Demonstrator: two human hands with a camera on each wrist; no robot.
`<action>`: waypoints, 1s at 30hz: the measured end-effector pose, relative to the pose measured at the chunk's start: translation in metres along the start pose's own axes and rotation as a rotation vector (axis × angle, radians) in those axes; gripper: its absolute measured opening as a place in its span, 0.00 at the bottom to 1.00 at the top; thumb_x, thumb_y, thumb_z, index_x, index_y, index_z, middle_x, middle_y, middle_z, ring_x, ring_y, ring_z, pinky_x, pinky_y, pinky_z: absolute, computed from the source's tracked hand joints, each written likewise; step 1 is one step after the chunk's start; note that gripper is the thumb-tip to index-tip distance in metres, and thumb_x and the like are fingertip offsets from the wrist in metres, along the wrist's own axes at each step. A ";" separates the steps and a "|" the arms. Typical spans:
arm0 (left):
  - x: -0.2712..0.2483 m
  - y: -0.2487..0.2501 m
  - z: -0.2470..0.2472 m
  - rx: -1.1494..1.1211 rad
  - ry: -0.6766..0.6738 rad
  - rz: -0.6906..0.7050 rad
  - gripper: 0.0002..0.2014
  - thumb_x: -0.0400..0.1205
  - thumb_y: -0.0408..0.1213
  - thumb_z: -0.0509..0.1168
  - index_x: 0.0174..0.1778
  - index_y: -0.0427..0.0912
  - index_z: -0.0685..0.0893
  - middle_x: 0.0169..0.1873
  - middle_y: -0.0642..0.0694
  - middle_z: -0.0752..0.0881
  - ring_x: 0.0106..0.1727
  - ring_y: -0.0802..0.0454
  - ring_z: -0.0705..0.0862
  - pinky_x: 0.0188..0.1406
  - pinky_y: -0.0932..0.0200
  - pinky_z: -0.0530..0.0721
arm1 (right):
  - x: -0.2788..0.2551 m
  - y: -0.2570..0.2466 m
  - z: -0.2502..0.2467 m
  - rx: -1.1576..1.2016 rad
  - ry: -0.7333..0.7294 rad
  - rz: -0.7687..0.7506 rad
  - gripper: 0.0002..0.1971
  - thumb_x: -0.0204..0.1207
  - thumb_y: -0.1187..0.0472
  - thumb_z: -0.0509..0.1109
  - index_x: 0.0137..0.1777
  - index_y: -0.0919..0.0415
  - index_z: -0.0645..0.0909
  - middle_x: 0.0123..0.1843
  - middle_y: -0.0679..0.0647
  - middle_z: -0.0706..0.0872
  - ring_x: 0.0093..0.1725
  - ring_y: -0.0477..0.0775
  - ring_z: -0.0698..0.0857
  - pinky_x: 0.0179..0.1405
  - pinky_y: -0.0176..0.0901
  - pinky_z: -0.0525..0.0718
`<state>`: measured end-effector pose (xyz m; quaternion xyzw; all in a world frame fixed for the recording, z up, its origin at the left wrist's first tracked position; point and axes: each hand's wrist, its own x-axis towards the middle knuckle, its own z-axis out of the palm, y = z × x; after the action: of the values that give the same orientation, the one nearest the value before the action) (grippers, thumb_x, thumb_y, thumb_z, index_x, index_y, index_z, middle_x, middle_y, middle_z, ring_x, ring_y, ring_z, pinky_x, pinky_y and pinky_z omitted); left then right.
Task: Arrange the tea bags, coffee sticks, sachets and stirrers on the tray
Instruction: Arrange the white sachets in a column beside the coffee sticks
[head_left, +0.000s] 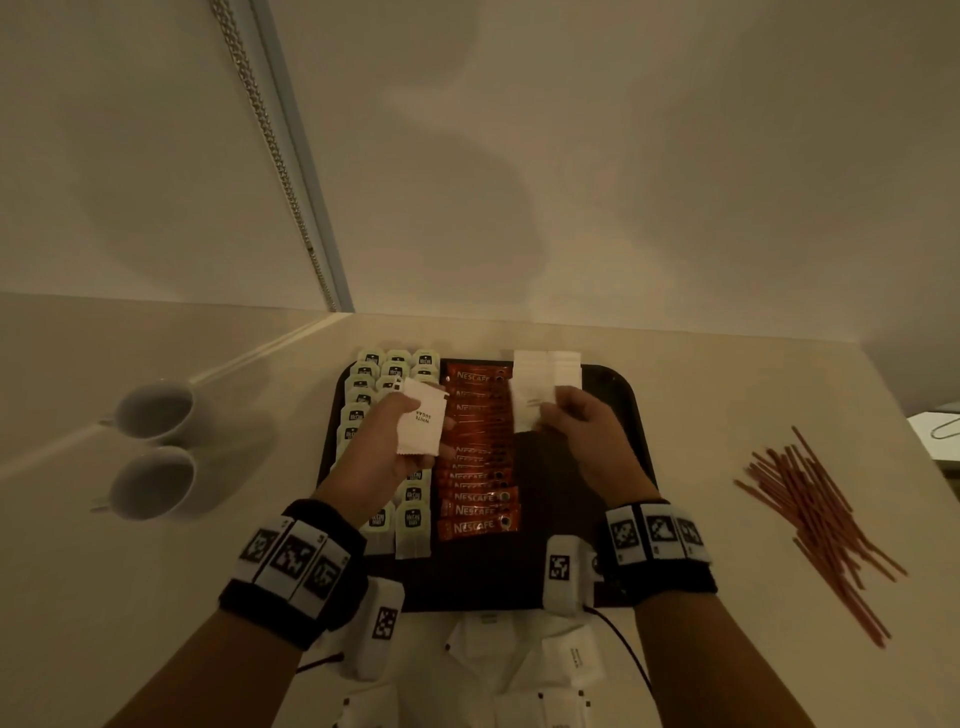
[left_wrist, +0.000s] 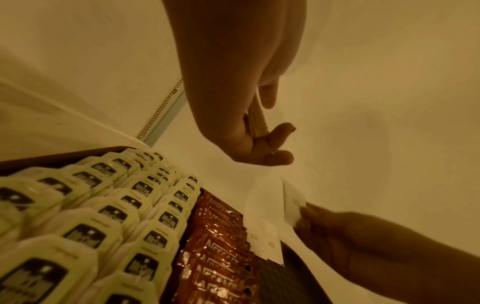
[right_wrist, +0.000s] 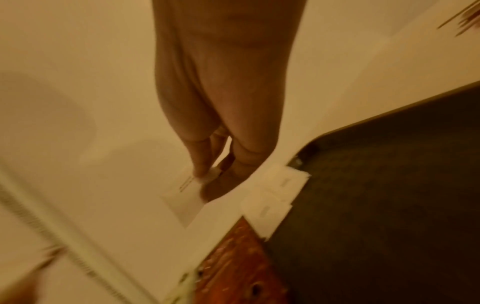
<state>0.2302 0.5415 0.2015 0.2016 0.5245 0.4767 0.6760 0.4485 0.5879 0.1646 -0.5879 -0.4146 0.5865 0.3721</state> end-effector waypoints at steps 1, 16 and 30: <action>-0.001 0.000 -0.002 -0.045 -0.004 -0.010 0.13 0.86 0.36 0.50 0.58 0.40 0.79 0.40 0.37 0.86 0.31 0.44 0.85 0.21 0.64 0.80 | 0.009 0.006 -0.009 -0.022 0.094 0.009 0.11 0.79 0.67 0.65 0.60 0.62 0.80 0.59 0.58 0.85 0.56 0.53 0.85 0.53 0.44 0.86; 0.003 -0.001 -0.007 -0.139 0.106 -0.022 0.16 0.86 0.32 0.55 0.70 0.36 0.73 0.61 0.30 0.82 0.53 0.36 0.84 0.23 0.61 0.85 | 0.078 0.043 -0.034 -0.517 0.421 0.056 0.13 0.77 0.59 0.70 0.59 0.64 0.83 0.58 0.60 0.86 0.59 0.58 0.82 0.63 0.52 0.80; 0.000 0.001 -0.003 -0.081 0.072 0.003 0.10 0.85 0.31 0.59 0.62 0.42 0.76 0.52 0.35 0.86 0.39 0.43 0.90 0.23 0.62 0.85 | 0.060 0.012 0.002 -0.344 0.319 -0.098 0.17 0.76 0.49 0.69 0.56 0.61 0.77 0.51 0.52 0.82 0.55 0.56 0.82 0.51 0.43 0.79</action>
<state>0.2270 0.5412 0.2011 0.1577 0.5285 0.5056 0.6635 0.4452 0.6390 0.1300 -0.7069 -0.4725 0.3880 0.3555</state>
